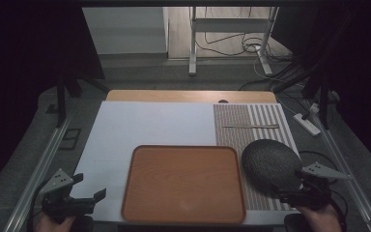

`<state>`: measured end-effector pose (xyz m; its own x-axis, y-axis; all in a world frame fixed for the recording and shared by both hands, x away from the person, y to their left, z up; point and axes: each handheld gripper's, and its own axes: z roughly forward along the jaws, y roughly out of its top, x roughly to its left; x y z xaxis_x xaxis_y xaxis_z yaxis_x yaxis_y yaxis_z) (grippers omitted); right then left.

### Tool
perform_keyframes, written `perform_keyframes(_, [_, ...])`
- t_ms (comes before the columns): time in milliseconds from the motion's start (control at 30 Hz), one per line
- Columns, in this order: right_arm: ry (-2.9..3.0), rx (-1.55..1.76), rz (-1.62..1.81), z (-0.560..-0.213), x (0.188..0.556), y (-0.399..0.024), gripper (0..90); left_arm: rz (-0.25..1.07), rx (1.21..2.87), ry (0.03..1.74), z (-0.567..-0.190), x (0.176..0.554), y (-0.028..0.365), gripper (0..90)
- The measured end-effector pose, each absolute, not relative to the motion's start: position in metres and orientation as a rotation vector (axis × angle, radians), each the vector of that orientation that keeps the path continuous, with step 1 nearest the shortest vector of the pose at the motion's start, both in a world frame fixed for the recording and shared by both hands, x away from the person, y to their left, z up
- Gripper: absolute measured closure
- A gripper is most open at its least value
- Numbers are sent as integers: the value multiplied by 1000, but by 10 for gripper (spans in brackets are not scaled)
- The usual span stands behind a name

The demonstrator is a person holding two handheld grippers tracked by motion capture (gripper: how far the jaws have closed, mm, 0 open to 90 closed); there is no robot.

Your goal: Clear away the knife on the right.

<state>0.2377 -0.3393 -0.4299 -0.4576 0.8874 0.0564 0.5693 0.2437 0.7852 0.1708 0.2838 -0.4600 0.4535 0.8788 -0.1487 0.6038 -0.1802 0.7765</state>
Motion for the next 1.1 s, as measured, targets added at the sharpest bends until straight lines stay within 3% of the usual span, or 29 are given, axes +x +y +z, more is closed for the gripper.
perform_keyframes(1100, [2209,1284,984,-432,242,-329,1,411,1912,1223,-461,172,283,34])
